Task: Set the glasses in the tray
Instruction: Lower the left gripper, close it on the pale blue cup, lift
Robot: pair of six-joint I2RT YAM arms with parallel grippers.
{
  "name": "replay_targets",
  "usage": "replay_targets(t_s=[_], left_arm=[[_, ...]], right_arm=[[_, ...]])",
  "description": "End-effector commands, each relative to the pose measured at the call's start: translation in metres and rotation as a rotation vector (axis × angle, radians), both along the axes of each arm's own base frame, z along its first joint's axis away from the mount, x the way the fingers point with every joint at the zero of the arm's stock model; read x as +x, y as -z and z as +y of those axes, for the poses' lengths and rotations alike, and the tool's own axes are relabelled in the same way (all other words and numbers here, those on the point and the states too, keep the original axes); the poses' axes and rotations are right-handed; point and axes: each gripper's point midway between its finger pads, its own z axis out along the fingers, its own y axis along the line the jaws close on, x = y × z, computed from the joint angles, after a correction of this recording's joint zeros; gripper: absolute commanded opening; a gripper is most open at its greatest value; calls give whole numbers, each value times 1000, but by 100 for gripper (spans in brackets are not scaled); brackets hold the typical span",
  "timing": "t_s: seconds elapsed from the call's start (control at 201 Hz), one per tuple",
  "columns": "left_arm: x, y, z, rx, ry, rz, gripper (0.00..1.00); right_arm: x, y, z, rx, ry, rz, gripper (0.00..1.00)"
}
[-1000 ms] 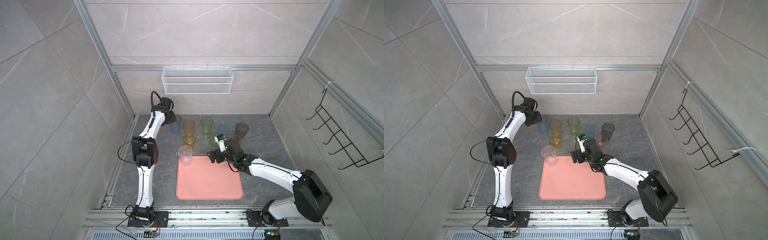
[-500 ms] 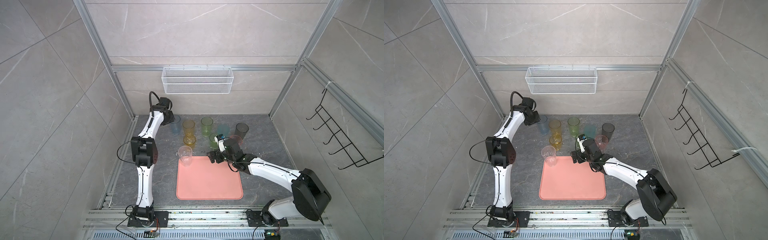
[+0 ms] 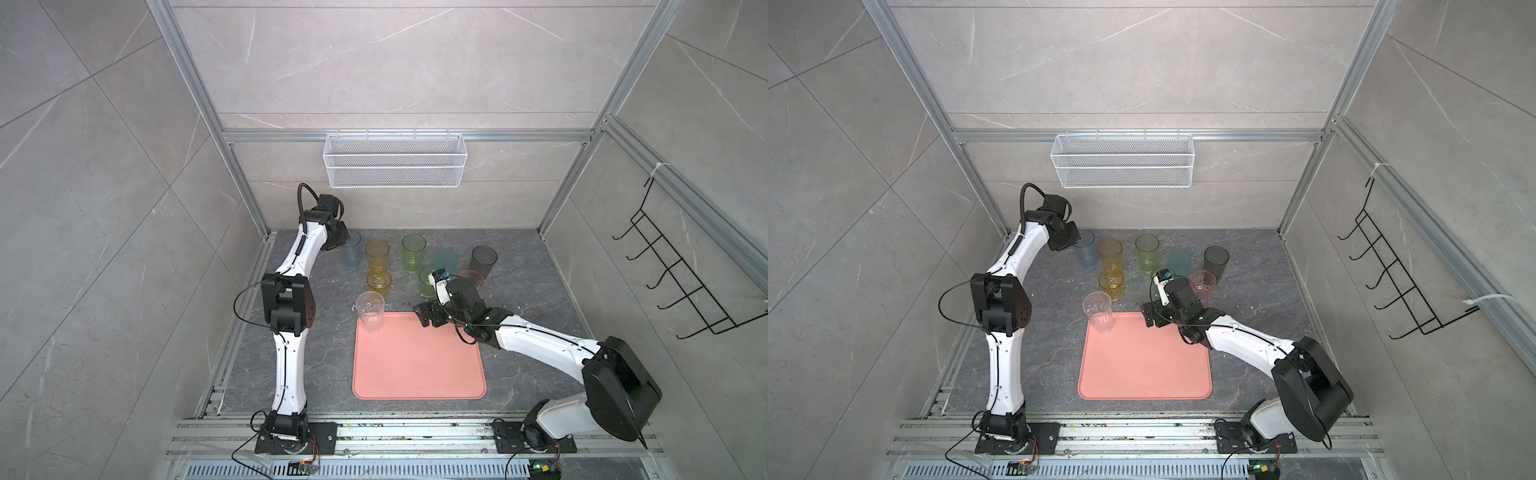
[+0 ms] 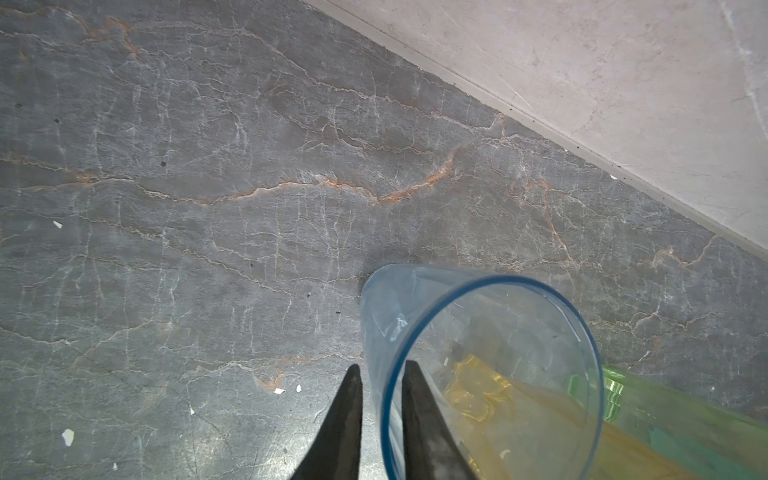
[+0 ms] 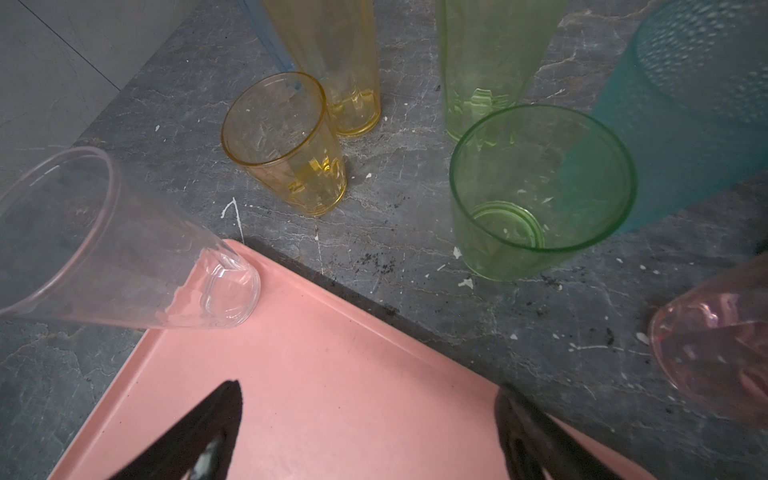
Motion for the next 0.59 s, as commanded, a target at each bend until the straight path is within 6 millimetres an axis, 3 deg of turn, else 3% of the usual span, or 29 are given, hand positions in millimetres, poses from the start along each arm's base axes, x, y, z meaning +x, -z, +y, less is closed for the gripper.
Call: replay_targets(t_s=[0.0, 0.588], left_arm=[[7, 2, 2, -18, -8, -9, 19], [5, -2, 5, -11, -4, -10, 6]], right_arm=[[3, -4, 3, 2, 12, -3, 96], [3, -3, 4, -1, 12, -2, 96]])
